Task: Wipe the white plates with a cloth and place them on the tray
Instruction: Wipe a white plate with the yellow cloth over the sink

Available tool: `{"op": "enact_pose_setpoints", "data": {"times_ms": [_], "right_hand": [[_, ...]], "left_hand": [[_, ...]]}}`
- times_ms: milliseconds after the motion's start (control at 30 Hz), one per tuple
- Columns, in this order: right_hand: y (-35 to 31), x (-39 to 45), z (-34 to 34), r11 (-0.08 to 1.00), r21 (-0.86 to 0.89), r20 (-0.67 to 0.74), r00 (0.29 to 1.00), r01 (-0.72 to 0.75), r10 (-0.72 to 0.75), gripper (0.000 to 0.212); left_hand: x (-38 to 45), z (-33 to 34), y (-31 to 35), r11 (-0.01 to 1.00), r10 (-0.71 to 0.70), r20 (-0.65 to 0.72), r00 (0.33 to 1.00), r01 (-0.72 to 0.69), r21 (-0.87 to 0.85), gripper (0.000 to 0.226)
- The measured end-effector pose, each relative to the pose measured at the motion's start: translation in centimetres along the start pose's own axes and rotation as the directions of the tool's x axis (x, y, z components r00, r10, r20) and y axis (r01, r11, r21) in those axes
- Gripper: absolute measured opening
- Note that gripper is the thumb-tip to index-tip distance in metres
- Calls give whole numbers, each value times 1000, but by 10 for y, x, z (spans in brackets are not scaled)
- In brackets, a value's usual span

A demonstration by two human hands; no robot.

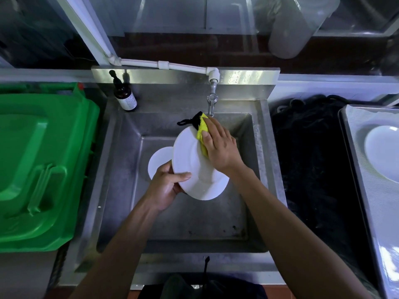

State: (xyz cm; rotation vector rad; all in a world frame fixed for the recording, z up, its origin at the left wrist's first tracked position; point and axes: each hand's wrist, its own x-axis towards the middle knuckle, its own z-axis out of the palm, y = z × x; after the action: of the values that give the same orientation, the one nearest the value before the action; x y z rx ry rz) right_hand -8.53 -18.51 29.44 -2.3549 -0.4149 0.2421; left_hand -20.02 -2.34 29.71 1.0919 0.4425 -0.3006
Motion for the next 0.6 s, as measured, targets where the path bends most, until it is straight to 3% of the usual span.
{"op": "enact_pose_setpoints", "data": {"times_ms": [167,367,600], "right_hand": [[17,-11,6,990,89,-15,994,-111,113,54],[11,-41,25,976,163,-22,989,-143,148,55],[-13,-61,36,998,-12,5,998,-68,68,52]], "left_hand": [[0,0,1,996,47,-16,999,-48,-80,44],[4,1,4,977,59,-62,996,-70,-202,35],[3,9,2,964,33,-154,988,-72,-257,46]]}}
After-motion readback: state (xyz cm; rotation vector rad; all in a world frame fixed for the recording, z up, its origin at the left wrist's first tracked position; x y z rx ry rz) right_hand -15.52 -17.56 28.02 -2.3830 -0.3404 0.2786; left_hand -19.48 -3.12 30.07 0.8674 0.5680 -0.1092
